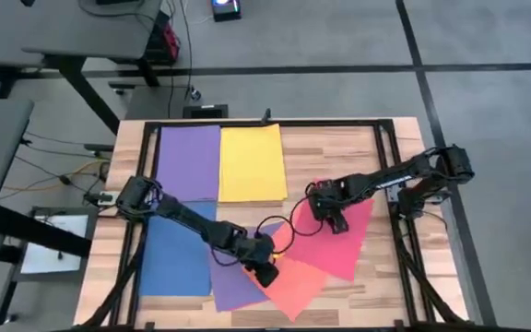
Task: Organize paper
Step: Move the red paper to the top right of the table, then adjust the colored papers on the table
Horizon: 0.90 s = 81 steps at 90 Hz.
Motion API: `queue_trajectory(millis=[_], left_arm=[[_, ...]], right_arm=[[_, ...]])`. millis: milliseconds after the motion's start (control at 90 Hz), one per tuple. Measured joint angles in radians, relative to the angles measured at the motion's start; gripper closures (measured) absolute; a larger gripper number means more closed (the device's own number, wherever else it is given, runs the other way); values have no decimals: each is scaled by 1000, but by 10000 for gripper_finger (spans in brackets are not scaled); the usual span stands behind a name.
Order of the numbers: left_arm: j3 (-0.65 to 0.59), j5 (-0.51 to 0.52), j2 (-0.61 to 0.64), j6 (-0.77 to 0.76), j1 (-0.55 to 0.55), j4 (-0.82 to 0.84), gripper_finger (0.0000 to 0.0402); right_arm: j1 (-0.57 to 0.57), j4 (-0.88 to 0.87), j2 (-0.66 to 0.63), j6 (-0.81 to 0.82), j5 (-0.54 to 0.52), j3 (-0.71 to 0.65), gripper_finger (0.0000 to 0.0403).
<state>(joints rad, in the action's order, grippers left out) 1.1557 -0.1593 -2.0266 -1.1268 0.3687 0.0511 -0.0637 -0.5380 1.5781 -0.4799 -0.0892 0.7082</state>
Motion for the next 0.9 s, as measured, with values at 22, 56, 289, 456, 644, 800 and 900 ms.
queue_trajectory(millis=[22, 56, 289, 456, 644, 800, 900], left_arm=[[0, 0, 0, 0, 0, 0, 311], [0, -1, 0, 0, 0, 0, 311], [-1, -29, 0, 0, 2, -7, 311], [-1, -27, 0, 8, 2, -9, 311], [-1, -25, 0, 7, 1, -12, 311], [-1, -25, -1, 11, -9, -13, 311], [-2, -25, 14, 27, -17, -6, 311]], right_arm=[[-16, 7, 0, -49, -5, 0, 184], [-40, 12, 0, -111, -15, 0, 184], [-180, -52, -14, -360, -345, 31, 184], [-237, -185, -123, -181, -172, 127, 184], [-249, -246, -220, 127, 34, 110, 184], [-238, -184, -234, 160, 88, 21, 184], [-253, -167, -212, 144, 88, -43, 184]])
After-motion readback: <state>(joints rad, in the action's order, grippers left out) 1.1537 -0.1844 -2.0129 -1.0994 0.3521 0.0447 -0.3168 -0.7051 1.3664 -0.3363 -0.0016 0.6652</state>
